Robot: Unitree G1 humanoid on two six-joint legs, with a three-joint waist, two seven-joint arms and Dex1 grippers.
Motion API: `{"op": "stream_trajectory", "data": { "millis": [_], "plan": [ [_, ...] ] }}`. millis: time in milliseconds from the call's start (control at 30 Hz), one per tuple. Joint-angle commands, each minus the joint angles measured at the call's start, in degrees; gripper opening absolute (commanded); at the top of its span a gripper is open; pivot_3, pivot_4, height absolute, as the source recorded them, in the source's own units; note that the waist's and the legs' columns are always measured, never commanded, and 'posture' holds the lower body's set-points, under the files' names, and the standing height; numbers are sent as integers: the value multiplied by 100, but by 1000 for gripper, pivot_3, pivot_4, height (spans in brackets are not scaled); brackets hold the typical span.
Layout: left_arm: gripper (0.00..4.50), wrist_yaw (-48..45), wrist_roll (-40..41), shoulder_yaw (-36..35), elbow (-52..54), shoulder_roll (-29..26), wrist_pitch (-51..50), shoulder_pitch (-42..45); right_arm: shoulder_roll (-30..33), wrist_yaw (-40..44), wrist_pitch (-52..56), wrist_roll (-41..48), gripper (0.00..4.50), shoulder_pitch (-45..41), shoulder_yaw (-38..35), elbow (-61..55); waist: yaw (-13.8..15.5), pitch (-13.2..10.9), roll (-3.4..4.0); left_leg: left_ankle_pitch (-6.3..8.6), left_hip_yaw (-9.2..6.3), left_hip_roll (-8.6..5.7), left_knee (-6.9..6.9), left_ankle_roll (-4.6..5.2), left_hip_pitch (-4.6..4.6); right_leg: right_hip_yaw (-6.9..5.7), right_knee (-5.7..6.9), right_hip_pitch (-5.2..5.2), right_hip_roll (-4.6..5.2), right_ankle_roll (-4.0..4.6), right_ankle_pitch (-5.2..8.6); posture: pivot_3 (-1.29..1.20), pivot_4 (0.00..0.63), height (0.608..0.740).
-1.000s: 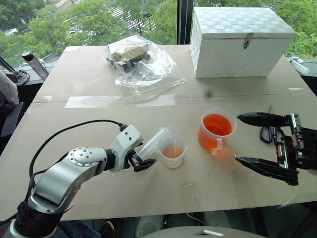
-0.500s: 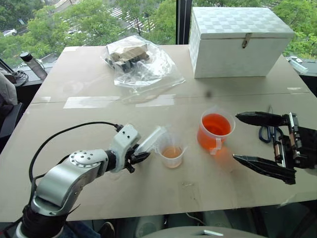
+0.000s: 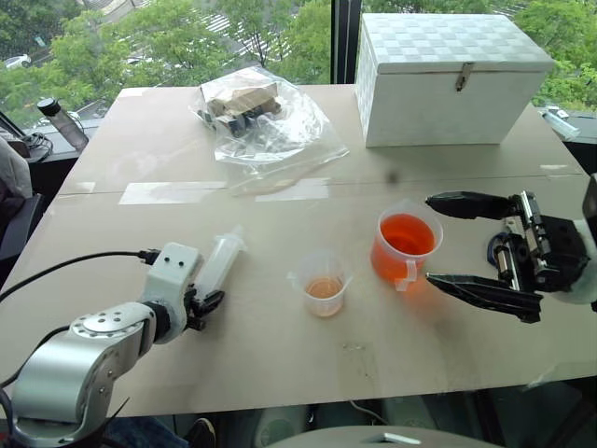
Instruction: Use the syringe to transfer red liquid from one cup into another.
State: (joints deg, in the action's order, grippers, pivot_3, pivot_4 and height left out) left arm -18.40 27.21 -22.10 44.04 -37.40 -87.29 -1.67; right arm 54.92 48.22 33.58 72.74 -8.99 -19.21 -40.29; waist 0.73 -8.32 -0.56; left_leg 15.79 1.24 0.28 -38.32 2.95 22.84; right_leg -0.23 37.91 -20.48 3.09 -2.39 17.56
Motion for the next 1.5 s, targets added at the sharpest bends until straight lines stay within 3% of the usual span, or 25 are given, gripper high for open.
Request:
{"op": "stream_trajectory", "data": {
  "millis": [33,233,533,833,1233,1333,1500],
  "plan": [
    [4429,59,176,-436,-186,339,-501,398,5,-50,45,72,4500,-141,-64,9,23,-1,-6,0,0,0,-1,0,2,-1,1,0,0,0,0,0,150,740],
    [4478,41,510,88,-899,-296,-521,1293,-67,-80,72,-72,4500,-174,-46,69,12,-3,-13,-3,-10,0,-3,-5,3,-10,4,1,0,0,0,0,150,740],
    [4478,-241,1252,1762,-2779,-1654,-521,2979,-325,-304,37,-284,4500,-115,11,-70,3,-19,-29,-6,-7,-1,-1,-11,15,-7,3,-16,0,0,0,0,150,740],
    [4478,-536,1674,2985,-3812,-2124,-521,4117,-547,-503,-29,-426,4500,113,-4,-300,-3,-28,-39,-10,-6,-2,-2,-17,28,-7,2,-27,0,-1,-1,0,150,740],
    [4478,-1017,1464,3848,-4423,-2020,-521,4848,-489,-355,-91,-763,4500,69,-8,-339,-3,-28,-40,-12,-5,-4,-5,-18,29,-6,7,-30,-10,-2,0,0,150,740],
    [3736,-1048,1405,3978,-4602,-1992,-521,4953,-306,-241,23,-700,4500,35,-37,-336,-1,-29,-40,-12,-5,-4,-8,-17,29,-6,10,-29,-10,-3,0,0,150,740],
    [1459,-1183,1283,4161,-4844,-1961,-521,5069,-86,-133,65,-540,4500,-18,-81,-350,0,-28,-40,-12,-6,-4,-10,-17,29,-7,11,-29,-10,-3,0,0,150,740]
  ]
}}
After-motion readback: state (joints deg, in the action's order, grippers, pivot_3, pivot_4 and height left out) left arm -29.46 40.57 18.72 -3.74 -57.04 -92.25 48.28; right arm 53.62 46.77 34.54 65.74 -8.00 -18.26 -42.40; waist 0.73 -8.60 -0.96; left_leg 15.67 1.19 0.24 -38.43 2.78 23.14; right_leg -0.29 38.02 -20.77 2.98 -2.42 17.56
